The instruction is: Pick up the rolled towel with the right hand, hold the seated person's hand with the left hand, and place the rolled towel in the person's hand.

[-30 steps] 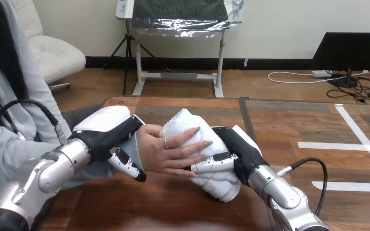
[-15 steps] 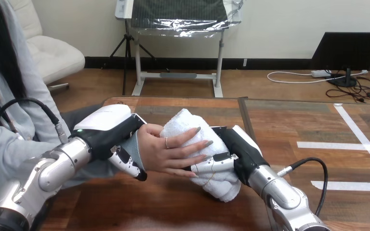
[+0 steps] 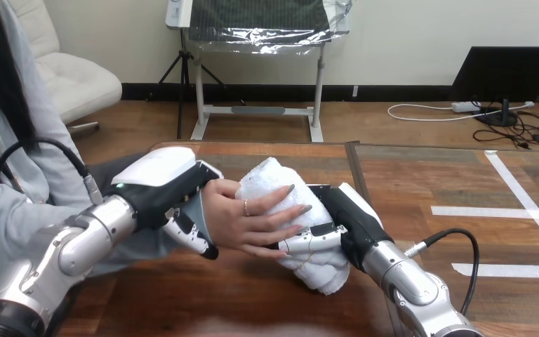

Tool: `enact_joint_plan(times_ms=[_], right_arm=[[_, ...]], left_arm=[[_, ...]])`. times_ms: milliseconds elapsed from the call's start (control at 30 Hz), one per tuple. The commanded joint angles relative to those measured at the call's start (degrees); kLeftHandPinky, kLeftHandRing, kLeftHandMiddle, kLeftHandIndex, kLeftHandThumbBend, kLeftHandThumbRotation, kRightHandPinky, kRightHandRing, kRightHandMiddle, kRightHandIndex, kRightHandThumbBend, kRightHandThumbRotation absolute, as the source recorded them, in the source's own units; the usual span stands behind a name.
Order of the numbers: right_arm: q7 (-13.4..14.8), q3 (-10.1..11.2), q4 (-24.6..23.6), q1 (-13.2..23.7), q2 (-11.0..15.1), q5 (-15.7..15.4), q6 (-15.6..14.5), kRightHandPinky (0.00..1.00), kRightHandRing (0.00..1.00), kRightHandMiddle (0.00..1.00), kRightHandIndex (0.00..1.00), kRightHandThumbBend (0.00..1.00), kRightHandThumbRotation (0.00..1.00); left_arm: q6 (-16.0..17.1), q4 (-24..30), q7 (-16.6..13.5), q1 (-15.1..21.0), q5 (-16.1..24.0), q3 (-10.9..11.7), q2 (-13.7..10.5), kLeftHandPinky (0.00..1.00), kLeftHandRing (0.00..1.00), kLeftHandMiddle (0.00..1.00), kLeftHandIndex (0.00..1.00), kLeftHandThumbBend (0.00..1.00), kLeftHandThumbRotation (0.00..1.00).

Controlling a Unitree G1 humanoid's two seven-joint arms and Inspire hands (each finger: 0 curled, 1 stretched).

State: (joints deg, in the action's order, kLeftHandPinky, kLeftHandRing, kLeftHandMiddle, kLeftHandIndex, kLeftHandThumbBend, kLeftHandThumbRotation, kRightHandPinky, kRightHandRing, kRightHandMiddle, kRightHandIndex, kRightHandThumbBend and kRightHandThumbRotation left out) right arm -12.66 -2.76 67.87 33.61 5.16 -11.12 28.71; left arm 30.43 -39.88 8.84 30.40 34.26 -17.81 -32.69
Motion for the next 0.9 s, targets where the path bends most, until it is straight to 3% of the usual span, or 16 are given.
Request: enact_joint_plan(times_ms=[0,867], right_arm=[[0.00,-3.10,-2.74,3.77,-2.11,-1.80,1.42,0.55,0.62,0.64,0.65,0.93,0.10],[0.93,-4.17,-2.26,3.82,-0.48,-2.43,0.41,0.75,0.85,0.86,0.91,1.00,0.51]], left_arm=[[0.81,5.48,-1.12,7.67,0.00,0.66,1.06,0.52,0.59,0.64,0.67,0.85,0.18],[-0.94,6.15,-1.41,4.93,-0.01,1.65,-0.55,0.71,0.80,0.84,0.90,0.99,0.50]])
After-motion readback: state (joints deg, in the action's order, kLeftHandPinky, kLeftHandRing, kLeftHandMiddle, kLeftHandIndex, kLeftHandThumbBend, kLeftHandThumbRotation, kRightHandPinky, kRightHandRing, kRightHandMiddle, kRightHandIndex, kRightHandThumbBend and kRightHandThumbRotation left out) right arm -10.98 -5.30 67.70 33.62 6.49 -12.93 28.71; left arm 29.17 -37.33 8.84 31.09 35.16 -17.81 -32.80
